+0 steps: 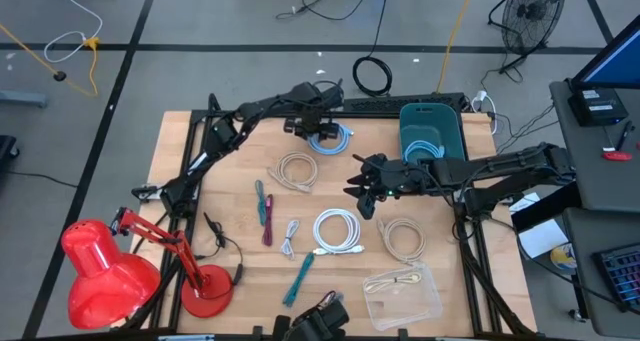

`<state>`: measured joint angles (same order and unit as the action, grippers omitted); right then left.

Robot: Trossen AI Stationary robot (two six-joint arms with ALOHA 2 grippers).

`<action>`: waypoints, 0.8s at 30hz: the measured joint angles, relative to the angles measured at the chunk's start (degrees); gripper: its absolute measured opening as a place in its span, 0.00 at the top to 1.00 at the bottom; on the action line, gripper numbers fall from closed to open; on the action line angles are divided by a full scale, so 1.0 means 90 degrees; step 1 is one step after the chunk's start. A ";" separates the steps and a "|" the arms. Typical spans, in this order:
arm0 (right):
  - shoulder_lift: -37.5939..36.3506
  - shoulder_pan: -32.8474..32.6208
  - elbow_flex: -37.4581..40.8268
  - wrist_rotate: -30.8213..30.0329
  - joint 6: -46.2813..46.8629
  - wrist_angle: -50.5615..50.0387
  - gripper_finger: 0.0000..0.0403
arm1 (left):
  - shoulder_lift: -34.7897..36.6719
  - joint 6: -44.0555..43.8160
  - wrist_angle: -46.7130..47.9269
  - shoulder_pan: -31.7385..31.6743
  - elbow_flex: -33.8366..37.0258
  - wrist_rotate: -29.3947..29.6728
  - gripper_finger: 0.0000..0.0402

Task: Pick & Place USB Port
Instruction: Put the blue hdmi cable into the blue bin

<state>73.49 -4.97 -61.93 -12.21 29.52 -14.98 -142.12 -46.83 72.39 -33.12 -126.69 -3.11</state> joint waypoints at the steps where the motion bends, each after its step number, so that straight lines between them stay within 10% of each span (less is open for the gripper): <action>1: 0.0000 0.0000 0.0000 0.0000 0.0000 0.0002 0.68 | 0.0000 0.0000 0.0002 0.0002 0.0000 0.0000 0.48; 10: 0.0000 0.0000 -0.0002 0.0000 -0.0005 0.0017 0.68 | 0.0000 0.0024 -0.0022 -0.0001 0.0000 -0.0073 0.50; 24: 0.0000 0.0000 -0.0002 0.0032 -0.0022 0.0015 0.68 | 0.0000 0.0165 -0.0285 0.0026 -0.0001 -0.0460 0.85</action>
<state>73.49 -4.97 -61.95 -11.92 29.32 -14.84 -142.12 -45.35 69.82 -32.88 -126.70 -7.25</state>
